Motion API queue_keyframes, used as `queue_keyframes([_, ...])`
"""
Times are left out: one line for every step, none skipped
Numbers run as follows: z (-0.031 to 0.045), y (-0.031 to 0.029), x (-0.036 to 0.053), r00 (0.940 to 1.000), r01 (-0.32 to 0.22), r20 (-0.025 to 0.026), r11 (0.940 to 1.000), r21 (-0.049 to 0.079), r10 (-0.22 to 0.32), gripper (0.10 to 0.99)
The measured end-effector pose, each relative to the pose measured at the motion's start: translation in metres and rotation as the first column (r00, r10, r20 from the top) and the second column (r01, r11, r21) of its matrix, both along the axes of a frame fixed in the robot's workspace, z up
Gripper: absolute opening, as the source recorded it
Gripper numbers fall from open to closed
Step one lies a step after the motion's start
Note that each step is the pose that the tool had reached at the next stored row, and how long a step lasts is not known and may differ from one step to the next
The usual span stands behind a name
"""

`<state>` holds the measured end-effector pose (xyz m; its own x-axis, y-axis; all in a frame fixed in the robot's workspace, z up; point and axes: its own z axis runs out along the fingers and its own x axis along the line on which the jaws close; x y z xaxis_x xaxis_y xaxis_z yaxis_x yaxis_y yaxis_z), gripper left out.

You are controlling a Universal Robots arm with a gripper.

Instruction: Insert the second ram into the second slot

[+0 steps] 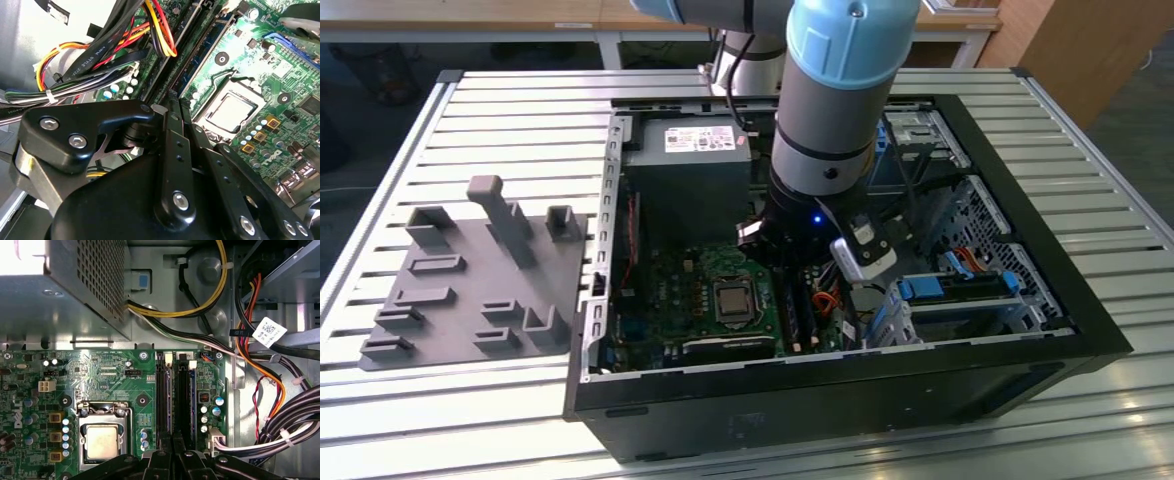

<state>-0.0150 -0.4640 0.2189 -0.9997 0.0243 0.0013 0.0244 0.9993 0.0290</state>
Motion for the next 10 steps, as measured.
queue_keyframes([0.0000,0.0000,0.0000,1.0000,0.001,0.0000,1.0000,0.000,-0.001,0.129])
queue_keyframes([0.0000,0.0000,0.0000,1.0000,0.001,0.0000,1.0000,0.000,-0.001,0.129])
queue_keyframes([-0.0001,0.0000,0.0000,1.0000,0.001,0.0000,1.0000,0.000,-0.001,0.129])
queue_keyframes([-0.0001,0.0000,0.0000,1.0000,0.001,0.0000,1.0000,0.000,-0.001,0.129])
queue_keyframes([-0.0001,0.0000,0.0000,1.0000,0.002,0.0000,1.0000,0.000,-0.002,0.129])
queue_keyframes([0.0000,0.0000,0.0000,1.0000,0.002,0.0001,1.0000,0.000,-0.002,0.129])
queue_keyframes([0.0001,0.0001,0.0000,1.0000,0.003,0.0001,1.0000,0.000,-0.003,0.129])
queue_keyframes([0.0001,0.0000,0.0000,1.0000,0.005,0.0001,1.0000,0.000,-0.005,0.129])
queue_keyframes([0.0001,0.0000,0.0000,1.0000,0.009,0.0001,1.0000,0.000,-0.009,0.129])
queue_keyframes([0.0002,0.0000,0.0000,0.9999,0.012,0.0000,0.9999,0.000,-0.012,0.129])
